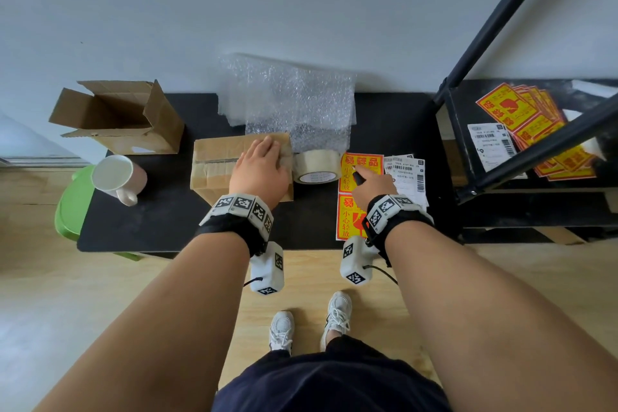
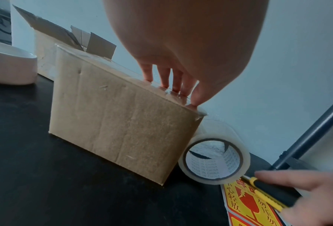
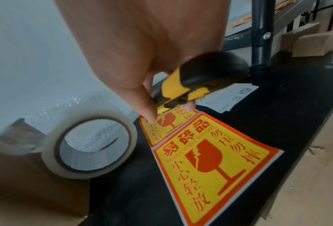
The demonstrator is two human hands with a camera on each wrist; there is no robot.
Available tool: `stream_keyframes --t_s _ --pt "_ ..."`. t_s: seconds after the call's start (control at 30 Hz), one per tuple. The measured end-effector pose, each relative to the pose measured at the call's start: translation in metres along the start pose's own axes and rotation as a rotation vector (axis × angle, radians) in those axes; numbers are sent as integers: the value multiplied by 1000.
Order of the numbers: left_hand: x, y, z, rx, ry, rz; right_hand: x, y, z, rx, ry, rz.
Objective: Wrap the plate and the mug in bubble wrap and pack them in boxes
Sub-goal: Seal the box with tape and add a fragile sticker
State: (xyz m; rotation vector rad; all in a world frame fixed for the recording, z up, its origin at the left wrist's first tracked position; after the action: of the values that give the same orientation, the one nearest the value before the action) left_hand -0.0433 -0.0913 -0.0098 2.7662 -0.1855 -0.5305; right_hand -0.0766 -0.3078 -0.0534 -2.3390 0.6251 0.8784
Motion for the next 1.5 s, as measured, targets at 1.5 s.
stream_keyframes --t_s 1.5 --pt "2 -2 -1 -60 -94 -4 -16 -88 -6 -257 18 -414"
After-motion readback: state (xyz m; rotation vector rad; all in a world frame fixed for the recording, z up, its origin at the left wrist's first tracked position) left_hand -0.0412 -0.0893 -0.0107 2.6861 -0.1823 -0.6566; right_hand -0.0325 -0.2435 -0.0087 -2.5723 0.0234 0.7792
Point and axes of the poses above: each hand's wrist, its own x-axis towards the middle knuckle, its own z-axis out of the palm, y = z × x, the point moved 4 cm from there along x, towards the middle knuckle, and after that the axes turned 9 degrees about -y, right-handed, at the moved point
